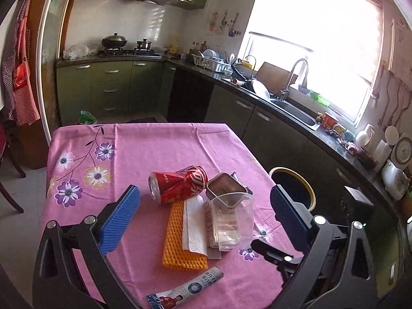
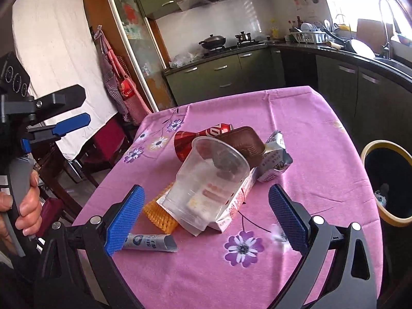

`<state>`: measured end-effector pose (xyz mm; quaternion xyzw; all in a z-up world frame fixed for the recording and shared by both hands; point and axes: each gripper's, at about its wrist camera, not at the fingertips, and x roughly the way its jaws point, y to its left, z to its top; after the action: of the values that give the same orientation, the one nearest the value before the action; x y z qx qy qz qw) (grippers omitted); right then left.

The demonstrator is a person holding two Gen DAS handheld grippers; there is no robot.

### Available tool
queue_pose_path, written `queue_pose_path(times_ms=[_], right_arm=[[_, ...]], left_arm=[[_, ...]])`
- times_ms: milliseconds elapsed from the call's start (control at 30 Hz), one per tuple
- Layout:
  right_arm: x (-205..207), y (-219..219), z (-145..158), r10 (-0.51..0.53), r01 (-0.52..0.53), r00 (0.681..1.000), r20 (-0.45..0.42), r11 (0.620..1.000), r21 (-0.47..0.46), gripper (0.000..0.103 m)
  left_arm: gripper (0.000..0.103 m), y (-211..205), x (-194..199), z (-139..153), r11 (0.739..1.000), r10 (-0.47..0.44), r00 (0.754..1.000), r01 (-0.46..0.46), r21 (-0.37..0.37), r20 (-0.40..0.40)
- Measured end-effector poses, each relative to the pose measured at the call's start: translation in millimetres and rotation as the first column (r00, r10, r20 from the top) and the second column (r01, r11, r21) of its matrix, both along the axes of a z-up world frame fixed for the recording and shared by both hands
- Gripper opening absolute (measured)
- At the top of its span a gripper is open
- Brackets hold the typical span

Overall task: Collect trash
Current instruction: 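Move both tools back over the remaining trash on the table, then grasp the clear plastic cup with the right gripper and drop it in the bin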

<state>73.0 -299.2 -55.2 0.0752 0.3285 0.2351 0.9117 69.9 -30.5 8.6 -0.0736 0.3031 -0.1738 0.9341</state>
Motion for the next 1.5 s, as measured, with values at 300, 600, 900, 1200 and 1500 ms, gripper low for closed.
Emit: queue_pose_path(times_ms=[300,600,900,1200,1500], right_arm=[[13.9,30.9,-30.6,-0.054,0.052,0.998,-0.039,0.998,-0.04,0.096],[22.4,13.2,-41.7,-0.069,0.067,0.994,-0.083,0.997,-0.034,0.074],[14.9,-12.9,-38.0,-0.067,0.067,0.995,-0.071,0.998,0.0,0.053],[-2.7,-20.0,-25.5,-0.007,0.008,0.999,-0.047,1.0,0.008,0.053],[-10.0,-67.2,-12.5,-0.1,0.1,0.995,-0.025,0.995,0.012,0.053]], left_arm=[[0.096,-1.1,4.1,-9.0,1.0,-0.009,1.0,0.009,0.002,-0.018],[0.096,-3.8,6.8,-13.2,1.0,-0.012,1.0,0.012,0.006,-0.028],[0.096,-8.4,6.6,-14.8,1.0,-0.017,0.999,0.017,0.015,-0.035],[0.096,-10.8,6.3,-15.5,1.0,-0.019,0.999,0.02,0.021,-0.037],[0.096,-12.7,4.4,-15.5,0.999,-0.024,0.999,0.025,0.024,-0.036]])
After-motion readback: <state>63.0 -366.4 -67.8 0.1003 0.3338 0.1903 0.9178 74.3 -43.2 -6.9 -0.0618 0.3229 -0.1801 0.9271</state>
